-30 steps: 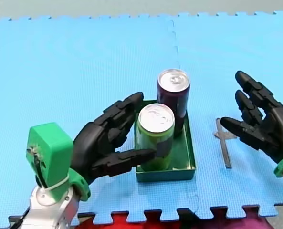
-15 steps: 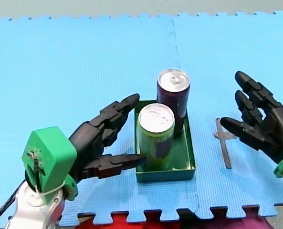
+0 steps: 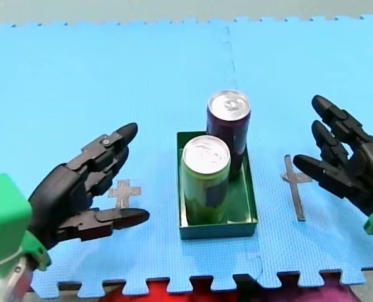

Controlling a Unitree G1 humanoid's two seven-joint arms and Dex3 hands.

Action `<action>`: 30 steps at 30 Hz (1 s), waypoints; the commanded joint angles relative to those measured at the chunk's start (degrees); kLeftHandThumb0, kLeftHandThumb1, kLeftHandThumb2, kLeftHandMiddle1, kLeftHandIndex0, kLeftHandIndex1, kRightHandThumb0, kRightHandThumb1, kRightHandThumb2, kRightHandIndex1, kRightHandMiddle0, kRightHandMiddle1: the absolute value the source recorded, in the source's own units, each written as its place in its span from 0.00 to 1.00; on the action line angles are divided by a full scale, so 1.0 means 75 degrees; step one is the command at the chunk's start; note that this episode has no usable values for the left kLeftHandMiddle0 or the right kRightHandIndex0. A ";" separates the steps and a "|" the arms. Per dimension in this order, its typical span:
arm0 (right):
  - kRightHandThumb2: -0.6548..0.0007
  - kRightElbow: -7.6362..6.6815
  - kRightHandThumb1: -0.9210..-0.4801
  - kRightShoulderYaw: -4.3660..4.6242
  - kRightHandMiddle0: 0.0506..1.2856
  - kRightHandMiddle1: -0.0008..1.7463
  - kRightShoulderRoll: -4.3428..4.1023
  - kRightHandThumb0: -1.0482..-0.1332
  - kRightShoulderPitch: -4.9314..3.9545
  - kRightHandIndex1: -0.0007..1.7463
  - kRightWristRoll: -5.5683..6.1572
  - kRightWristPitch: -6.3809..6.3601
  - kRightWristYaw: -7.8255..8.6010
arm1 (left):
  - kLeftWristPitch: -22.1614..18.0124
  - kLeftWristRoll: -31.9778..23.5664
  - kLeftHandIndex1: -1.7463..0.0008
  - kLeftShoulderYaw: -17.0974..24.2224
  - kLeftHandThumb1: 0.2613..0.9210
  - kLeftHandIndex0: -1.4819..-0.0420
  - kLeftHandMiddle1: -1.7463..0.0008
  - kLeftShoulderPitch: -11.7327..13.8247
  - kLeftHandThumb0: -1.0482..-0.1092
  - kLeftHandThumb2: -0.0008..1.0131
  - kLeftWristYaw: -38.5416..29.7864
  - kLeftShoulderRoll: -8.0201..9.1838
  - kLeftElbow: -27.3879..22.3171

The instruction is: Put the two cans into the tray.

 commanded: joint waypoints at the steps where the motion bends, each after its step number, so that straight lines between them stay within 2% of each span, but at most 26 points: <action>1: 1.00 0.0045 0.18 -0.0018 0.20 0.00 -0.0050 0.00 -0.0041 0.00 -0.0005 -0.0046 0.0002 | -0.0195 -0.0337 1.00 0.0319 0.63 0.95 1.00 0.0014 0.00 0.00 -0.0140 -0.0056 0.0449; 5: 1.00 0.0082 0.18 -0.0001 0.20 0.00 -0.0043 0.00 -0.0045 0.00 -0.0025 -0.0071 0.0015 | -0.0787 -0.0496 1.00 0.0586 0.62 0.95 1.00 -0.0098 0.00 0.00 -0.0135 -0.0262 0.1099; 9: 1.00 0.0020 0.18 0.0020 0.20 0.00 -0.0021 0.00 -0.0006 0.00 -0.0029 -0.0091 0.0021 | -0.1618 -0.0641 1.00 0.0881 0.63 0.94 1.00 -0.0470 0.00 0.00 -0.0072 -0.0638 0.2083; 11: 1.00 -0.0045 0.17 0.0037 0.20 0.00 -0.0013 0.00 0.0026 0.00 -0.0035 -0.0090 0.0014 | -0.2154 -0.0664 1.00 0.1019 0.60 0.94 1.00 -0.0640 0.02 0.00 -0.0070 -0.0798 0.2625; 14: 0.99 -0.0109 0.16 0.0067 0.20 0.00 -0.0008 0.00 0.0065 0.00 -0.0065 -0.0099 -0.0020 | -0.2571 -0.0683 0.99 0.1158 0.56 0.91 0.99 -0.0826 0.10 0.00 -0.0032 -0.0917 0.3119; 18: 0.99 -0.0143 0.14 0.0107 0.20 0.00 -0.0006 0.00 0.0112 0.00 -0.0109 -0.0143 -0.0041 | -0.2886 -0.0766 0.99 0.1306 0.54 0.89 0.99 -0.0989 0.15 0.00 -0.0077 -0.0967 0.3505; 22: 0.99 -0.0168 0.12 0.0118 0.20 0.00 0.0004 0.00 0.0144 0.00 -0.0129 -0.0197 -0.0051 | -0.3148 -0.0829 0.99 0.1453 0.53 0.88 0.99 -0.1043 0.18 0.00 -0.0171 -0.0908 0.3731; 28: 0.99 -0.0337 0.12 0.0183 0.20 0.00 -0.0017 0.00 0.0327 0.00 -0.0211 -0.0359 -0.0114 | -0.3365 -0.1239 0.99 0.1860 0.51 0.86 0.99 -0.1150 0.24 0.00 -0.0529 -0.0856 0.4128; 30: 0.99 -0.0383 0.12 0.0244 0.20 0.00 -0.0016 0.00 0.0384 0.00 -0.0309 -0.0436 -0.0215 | -0.3538 -0.1198 0.99 0.1890 0.50 0.85 0.99 -0.1188 0.27 0.00 -0.0534 -0.0882 0.4236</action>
